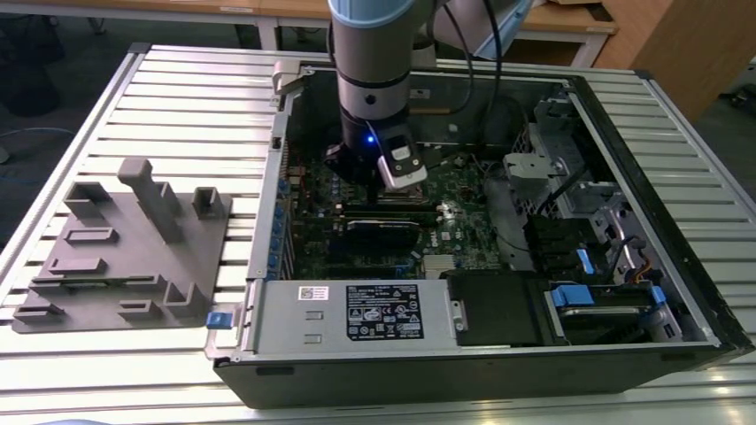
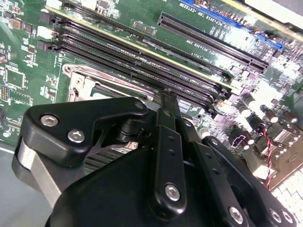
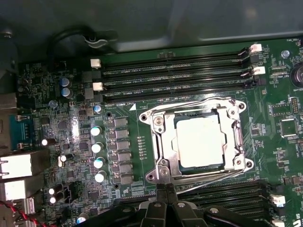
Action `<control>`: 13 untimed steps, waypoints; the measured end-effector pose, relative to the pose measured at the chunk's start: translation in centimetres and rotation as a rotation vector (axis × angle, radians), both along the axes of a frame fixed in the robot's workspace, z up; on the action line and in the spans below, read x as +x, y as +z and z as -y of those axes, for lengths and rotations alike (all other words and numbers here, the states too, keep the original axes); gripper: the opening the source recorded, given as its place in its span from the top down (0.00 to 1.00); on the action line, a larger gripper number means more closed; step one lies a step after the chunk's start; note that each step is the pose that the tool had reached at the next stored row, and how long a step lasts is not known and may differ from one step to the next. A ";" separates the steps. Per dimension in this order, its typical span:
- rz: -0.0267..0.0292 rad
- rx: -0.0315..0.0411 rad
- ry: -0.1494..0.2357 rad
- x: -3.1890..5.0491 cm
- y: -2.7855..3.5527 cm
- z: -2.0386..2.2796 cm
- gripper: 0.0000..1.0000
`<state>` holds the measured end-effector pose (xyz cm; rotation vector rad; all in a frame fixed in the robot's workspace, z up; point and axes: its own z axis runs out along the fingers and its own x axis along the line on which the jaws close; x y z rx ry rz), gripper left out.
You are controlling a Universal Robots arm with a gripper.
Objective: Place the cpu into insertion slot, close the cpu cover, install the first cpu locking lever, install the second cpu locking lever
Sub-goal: 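Install the second cpu locking lever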
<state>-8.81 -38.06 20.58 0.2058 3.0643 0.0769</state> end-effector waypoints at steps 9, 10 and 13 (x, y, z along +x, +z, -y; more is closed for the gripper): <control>0.0000 -0.0001 0.000 -0.02 -0.24 0.01 0.89; -0.0001 -0.0001 0.000 -0.02 -0.24 0.01 0.89; 0.0000 0.0063 0.000 -0.03 -0.24 0.01 0.89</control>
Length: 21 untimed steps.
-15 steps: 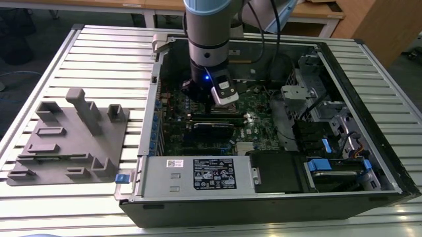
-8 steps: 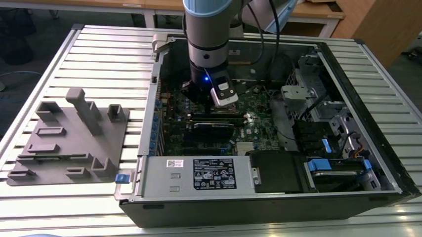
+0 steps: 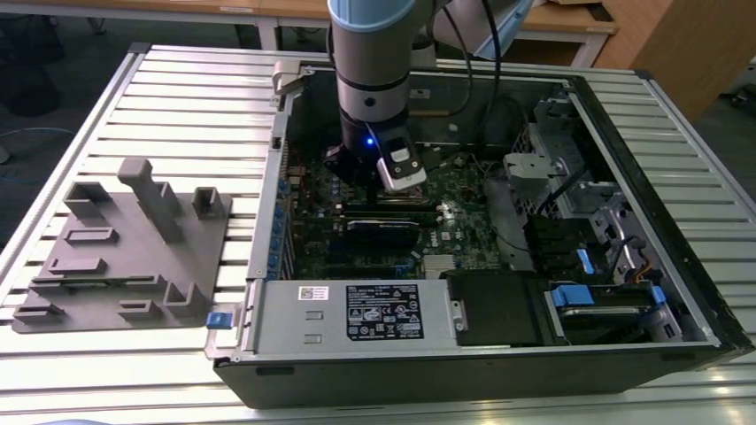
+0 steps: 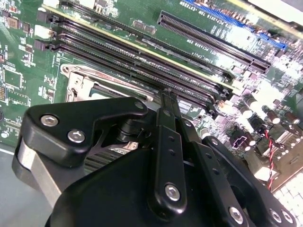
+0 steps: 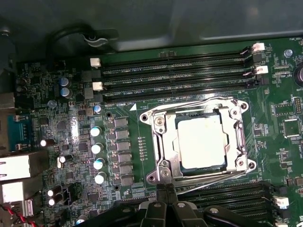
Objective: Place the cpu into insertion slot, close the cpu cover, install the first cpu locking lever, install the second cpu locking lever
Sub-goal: 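Install the second cpu locking lever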
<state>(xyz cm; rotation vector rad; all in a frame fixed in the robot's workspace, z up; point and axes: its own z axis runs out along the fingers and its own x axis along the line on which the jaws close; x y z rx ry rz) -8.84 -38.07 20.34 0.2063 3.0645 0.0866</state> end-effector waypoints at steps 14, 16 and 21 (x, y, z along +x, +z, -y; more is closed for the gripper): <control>0.0001 0.0252 0.000 -0.20 -0.15 0.20 0.89; 0.0001 0.0297 0.000 -0.28 -0.19 0.24 0.89; 0.0000 0.0544 0.000 -0.41 -0.24 0.36 0.89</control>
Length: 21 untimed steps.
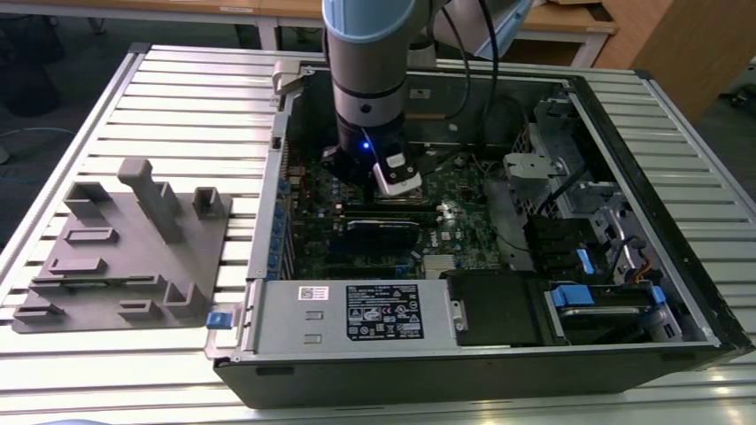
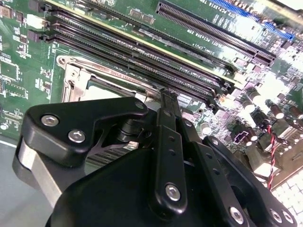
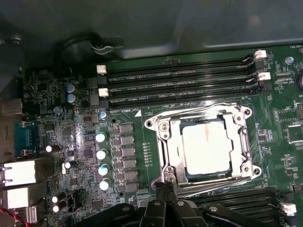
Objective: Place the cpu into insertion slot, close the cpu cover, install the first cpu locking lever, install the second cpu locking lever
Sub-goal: 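Install the second cpu locking lever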
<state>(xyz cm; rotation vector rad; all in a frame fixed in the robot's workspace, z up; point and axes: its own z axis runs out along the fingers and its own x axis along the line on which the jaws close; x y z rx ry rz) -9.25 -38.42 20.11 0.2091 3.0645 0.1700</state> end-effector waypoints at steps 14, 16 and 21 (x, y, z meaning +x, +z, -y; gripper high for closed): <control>0.0002 0.0256 0.000 -0.51 -0.16 0.20 0.89; 0.0001 0.0257 0.000 -0.52 -0.16 0.21 0.89; 0.0001 0.0355 0.000 -0.54 -0.18 0.23 0.89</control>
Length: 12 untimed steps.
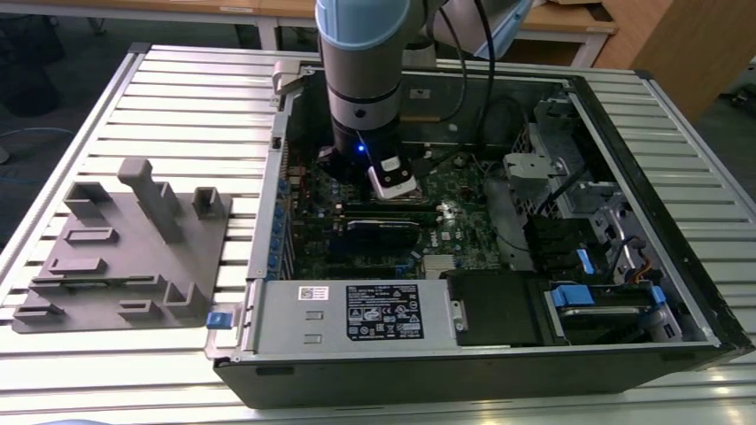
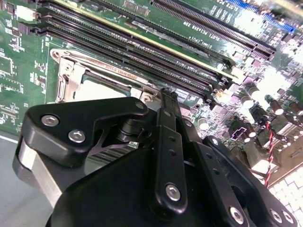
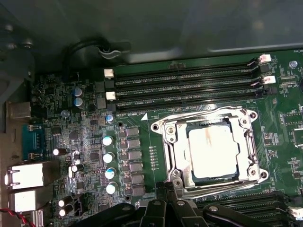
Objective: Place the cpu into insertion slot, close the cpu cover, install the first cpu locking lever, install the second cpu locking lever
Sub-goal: 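Install the second cpu locking lever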
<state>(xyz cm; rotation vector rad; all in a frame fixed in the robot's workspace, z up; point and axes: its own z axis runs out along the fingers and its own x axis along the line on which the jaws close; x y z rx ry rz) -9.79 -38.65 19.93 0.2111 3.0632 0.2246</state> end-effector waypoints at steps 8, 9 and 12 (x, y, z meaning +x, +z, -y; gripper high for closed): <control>0.0001 0.0185 0.000 -0.11 -0.19 0.11 0.89; 0.0001 0.0208 0.000 -0.14 -0.22 0.12 0.89; 0.0004 0.0284 0.000 -0.24 -0.30 0.18 0.89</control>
